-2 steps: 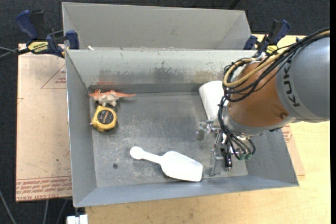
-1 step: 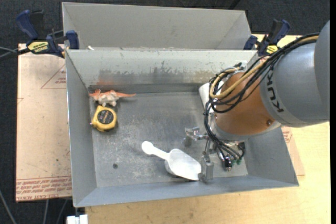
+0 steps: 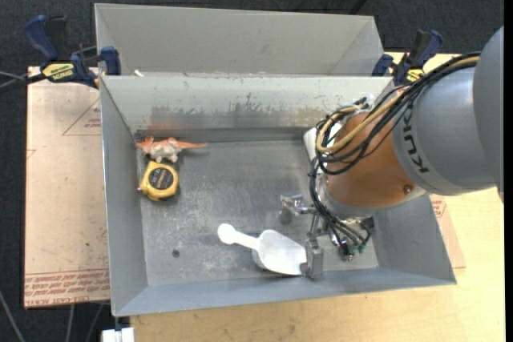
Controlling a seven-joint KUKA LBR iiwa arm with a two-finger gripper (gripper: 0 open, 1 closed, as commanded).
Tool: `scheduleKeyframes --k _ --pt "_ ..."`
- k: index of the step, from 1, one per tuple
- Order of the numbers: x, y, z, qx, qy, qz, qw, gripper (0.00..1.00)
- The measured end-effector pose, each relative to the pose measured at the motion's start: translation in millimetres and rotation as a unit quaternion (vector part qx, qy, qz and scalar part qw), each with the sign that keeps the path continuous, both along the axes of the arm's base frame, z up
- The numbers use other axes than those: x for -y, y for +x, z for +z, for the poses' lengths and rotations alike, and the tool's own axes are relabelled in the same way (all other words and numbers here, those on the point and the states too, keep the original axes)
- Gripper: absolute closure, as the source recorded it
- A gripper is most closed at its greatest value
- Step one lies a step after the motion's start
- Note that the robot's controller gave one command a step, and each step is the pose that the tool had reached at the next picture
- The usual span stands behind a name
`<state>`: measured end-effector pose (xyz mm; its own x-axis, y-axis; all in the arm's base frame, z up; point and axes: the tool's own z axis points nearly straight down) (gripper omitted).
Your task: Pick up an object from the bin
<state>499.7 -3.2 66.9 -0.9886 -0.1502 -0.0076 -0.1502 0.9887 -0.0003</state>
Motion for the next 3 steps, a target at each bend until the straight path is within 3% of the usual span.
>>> scheduleKeyframes --k 1,2,3 --pt "-65.1 37.7 3.7 0.0016 0.002 0.013 0.9999 1.0" --pt "-65.1 37.7 3.7 0.0016 0.002 0.014 0.9999 1.0" --pt "-72.2 43.0 150.4 0.0044 0.002 0.04 0.9992 1.0"
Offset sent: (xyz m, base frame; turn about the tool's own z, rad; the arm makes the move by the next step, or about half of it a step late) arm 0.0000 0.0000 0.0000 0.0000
